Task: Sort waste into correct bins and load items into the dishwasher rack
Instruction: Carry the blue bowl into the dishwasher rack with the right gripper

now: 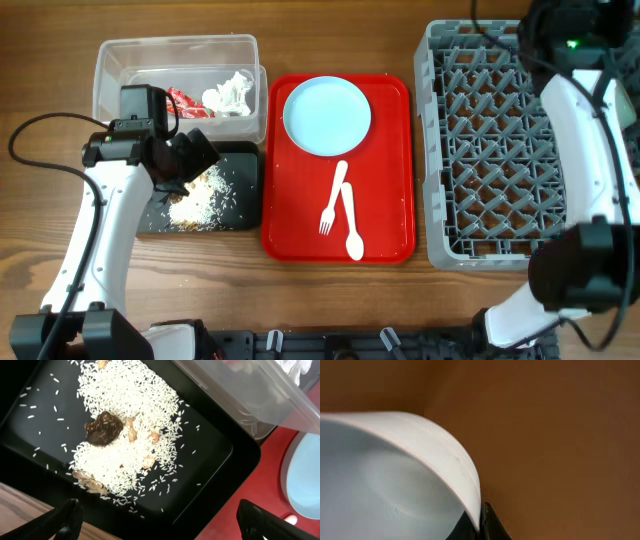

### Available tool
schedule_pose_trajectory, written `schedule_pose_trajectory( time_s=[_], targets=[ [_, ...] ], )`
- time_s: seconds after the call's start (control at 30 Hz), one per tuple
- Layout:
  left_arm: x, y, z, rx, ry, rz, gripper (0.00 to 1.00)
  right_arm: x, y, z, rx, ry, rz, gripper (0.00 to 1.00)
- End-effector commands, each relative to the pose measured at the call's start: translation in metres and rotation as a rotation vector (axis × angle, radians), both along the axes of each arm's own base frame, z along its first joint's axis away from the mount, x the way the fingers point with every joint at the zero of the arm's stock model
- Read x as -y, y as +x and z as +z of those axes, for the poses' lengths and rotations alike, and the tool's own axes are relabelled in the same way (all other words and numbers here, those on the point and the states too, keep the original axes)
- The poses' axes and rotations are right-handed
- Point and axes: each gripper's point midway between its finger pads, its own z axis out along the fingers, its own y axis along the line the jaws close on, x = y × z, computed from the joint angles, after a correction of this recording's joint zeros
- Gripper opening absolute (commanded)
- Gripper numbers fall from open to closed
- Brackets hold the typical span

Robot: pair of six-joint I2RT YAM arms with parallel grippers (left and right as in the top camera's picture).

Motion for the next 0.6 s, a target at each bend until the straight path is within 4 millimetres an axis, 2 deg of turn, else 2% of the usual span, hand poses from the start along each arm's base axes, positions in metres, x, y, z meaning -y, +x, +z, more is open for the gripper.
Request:
schedule_pose_trajectory(
  time_s=[0.0, 0.17, 0.27, 0.37, 0.57],
  targets=[
    [-0.004, 0.001, 0.006, 0.021, 0.009, 0.025, 0.99, 0.035, -0.007, -0.03, -0.096, -0.086, -0.195, 0.04],
    [-0.004, 0.001, 0.006, 0.021, 0.009, 0.025, 0.99, 0.059, 0.007, -0.104, -0.253, -0.086, -0.242, 0.04],
    [-0.004, 0.001, 0.006, 0.021, 0.009, 0.025, 0.98, 0.066, 0.013, -0.136, -0.309, -0.084, -0.249, 0.04],
    [-0.004, 0.001, 0.006, 0.021, 0.009, 0.025, 0.98, 0.068, 0.017, -0.153, -0.334, -0.085, -0.25, 0.04],
    [-0.004, 0.001, 0.006, 0.021, 0.009, 0.025, 0.98, 0.067, 0.019, -0.167, -0.36, -0.076, -0.236, 0.04]
  ],
)
